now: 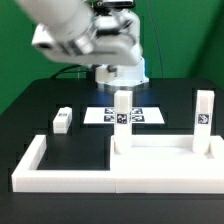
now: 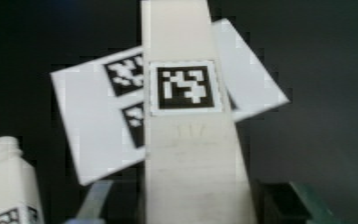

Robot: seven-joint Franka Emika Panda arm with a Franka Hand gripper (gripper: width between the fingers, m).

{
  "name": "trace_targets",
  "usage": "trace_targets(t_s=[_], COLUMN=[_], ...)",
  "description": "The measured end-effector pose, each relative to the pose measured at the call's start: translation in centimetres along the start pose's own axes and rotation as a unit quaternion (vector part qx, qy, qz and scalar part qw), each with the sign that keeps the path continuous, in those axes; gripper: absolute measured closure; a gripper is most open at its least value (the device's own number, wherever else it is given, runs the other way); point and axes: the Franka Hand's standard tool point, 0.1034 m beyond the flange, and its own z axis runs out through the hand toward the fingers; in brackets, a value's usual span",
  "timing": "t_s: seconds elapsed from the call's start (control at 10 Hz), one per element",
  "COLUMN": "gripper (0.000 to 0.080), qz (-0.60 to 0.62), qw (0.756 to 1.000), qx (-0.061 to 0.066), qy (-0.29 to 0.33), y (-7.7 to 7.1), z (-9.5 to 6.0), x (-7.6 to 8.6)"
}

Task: Assemble desk

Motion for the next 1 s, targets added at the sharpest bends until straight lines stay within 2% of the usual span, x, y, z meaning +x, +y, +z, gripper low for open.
trace_targets(t_s=[0.1,0.3,0.4,0.5,0.6,0.7,0.8,1.0], gripper=[0.0512,0.0512,0.0512,0.0512,0.0512,0.0512,0.0512,0.0512], qz=[-0.012,-0.018,-0.021,0.013,0.011,-0.008,-0.03,-0.041], qw=[1.0,0.996,0.993,0.988,0.983,0.976,0.963,0.946], qx=[-0.004,0.008,0.01,0.001,-0.005,-0.015,-0.057,-0.038], qy=[0.028,0.09,0.118,0.153,0.185,0.219,0.262,0.32], y=[-1.1,-1.3,-1.9,-3.9,-7.0,-8.6,-8.5,-9.3], z=[0.1,-0.3,-0.1,-0.4,-1.8,-4.0,-5.9,-5.3], x=[0.7,1.3,1.4,2.1,1.5,1.5,2.6,2.9])
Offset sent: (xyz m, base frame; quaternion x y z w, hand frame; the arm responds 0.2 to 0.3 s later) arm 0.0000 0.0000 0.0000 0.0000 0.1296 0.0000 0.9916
